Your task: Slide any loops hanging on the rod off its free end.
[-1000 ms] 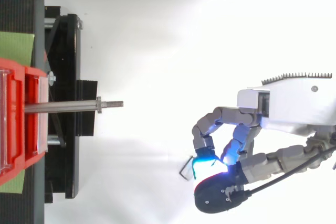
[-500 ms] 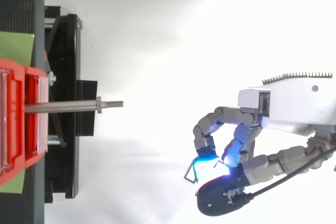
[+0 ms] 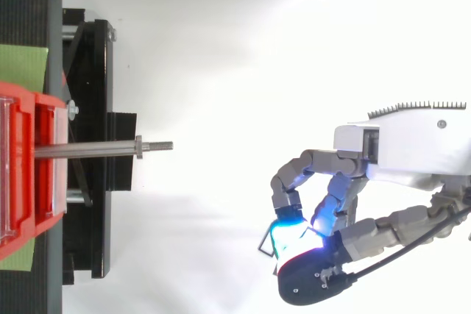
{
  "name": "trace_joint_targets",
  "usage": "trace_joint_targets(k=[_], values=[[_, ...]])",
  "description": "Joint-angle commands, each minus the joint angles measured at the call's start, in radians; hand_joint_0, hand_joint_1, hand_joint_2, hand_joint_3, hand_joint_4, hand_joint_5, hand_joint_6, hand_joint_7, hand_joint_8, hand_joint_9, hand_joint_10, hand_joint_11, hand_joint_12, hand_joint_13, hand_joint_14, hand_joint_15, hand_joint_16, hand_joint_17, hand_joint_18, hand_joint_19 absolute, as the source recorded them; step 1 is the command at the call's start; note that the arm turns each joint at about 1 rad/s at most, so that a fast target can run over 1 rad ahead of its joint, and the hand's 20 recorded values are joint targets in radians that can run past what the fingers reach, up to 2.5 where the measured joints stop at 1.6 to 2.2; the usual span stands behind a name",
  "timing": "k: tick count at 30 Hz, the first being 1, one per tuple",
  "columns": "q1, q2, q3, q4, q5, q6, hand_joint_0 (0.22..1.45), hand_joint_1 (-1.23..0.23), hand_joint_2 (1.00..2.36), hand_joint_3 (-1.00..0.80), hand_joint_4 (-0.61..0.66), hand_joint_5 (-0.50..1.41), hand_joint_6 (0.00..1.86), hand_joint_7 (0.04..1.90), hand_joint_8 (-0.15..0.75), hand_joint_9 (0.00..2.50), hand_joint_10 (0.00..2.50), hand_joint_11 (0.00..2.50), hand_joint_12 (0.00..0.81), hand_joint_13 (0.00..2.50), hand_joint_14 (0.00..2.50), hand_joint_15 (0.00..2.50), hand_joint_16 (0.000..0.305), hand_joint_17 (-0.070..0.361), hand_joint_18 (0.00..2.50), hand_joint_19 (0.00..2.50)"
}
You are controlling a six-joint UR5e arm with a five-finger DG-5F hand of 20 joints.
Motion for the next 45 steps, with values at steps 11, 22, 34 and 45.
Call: trace_joint_targets(k=[11,22,34,45], values=[[-0.001,0.000,0.000,0.000,0.000,0.001,0.58,-0.59,1.01,-0.35,0.24,-0.15,0.83,1.15,0.326,1.14,0.02,0.61,0.388,0.97,0.02,0.52,0.067,0.151,0.85,0.72],[-0.001,0.000,0.001,0.000,0.000,0.002,0.58,-0.60,1.01,-0.36,0.23,-0.13,0.75,1.16,0.324,1.13,0.02,0.60,0.391,0.96,0.02,0.51,0.067,0.151,0.84,0.72],[0.001,0.000,0.001,0.000,0.000,0.002,0.56,-0.59,1.01,-0.41,0.22,-0.12,0.70,1.18,0.326,1.13,0.02,0.59,0.394,0.96,0.02,0.51,0.068,0.153,0.84,0.73],[0.001,0.000,0.001,0.000,0.000,0.002,0.58,-0.66,1.01,-0.33,0.21,-0.12,0.69,1.27,0.324,1.12,0.02,0.60,0.391,0.96,0.02,0.52,0.068,0.152,0.84,0.72]])
